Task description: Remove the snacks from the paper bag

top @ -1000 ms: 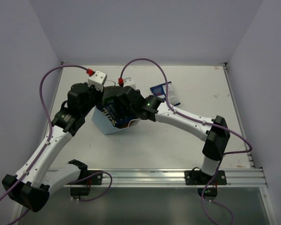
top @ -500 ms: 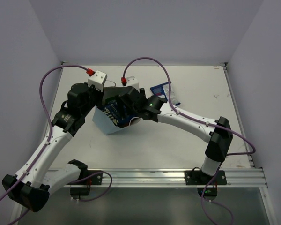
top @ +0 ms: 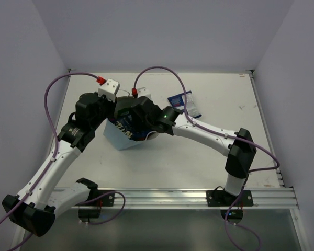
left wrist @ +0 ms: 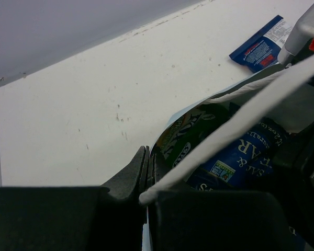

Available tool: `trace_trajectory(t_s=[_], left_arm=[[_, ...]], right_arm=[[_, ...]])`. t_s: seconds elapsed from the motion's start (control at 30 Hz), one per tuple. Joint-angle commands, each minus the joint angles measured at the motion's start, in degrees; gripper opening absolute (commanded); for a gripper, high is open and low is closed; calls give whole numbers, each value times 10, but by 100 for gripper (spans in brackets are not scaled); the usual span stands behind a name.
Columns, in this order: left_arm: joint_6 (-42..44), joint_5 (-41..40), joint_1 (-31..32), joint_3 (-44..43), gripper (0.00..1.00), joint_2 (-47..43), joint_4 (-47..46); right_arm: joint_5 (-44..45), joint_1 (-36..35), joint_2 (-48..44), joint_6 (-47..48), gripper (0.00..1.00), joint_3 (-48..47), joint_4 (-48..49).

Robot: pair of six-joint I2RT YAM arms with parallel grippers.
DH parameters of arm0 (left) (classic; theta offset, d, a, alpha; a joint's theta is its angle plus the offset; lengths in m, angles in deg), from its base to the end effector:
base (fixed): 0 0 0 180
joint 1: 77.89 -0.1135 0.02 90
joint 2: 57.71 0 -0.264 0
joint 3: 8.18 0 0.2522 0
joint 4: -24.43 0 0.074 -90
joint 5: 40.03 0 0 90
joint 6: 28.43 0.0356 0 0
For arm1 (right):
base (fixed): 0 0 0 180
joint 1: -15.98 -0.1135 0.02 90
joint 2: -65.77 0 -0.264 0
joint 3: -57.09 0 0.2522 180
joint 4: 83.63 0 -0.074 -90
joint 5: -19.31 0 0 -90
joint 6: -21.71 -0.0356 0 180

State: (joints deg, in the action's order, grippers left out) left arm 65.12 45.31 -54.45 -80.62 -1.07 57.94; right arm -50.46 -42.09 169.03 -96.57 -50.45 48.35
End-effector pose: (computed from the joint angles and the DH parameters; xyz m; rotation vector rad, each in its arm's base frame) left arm 0.2046 -0.0856 0.3694 0.3846 1.8423 -0.1619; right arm 0.2271 0.3412 0.3150 -0.4215 2.2660 0.3727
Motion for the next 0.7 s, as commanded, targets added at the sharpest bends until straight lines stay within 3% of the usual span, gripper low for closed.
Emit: trace_trajectory(t_s=[0.0, 0.07, 0.2, 0.67], left_arm=[[-14, 4, 1, -11, 0, -21, -81], [-14, 4, 1, -11, 0, -21, -81], [-16, 6, 1, -11, 0, -21, -81], [-19, -12, 1, -14, 0, -21, -82]], right_arm=[[-13, 6, 15, 8, 44, 16, -20], [-9, 6, 9, 14, 26, 18, -14], [-5, 6, -10, 22, 1, 21, -5], [-23, 5, -139, 116, 0, 29, 91]])
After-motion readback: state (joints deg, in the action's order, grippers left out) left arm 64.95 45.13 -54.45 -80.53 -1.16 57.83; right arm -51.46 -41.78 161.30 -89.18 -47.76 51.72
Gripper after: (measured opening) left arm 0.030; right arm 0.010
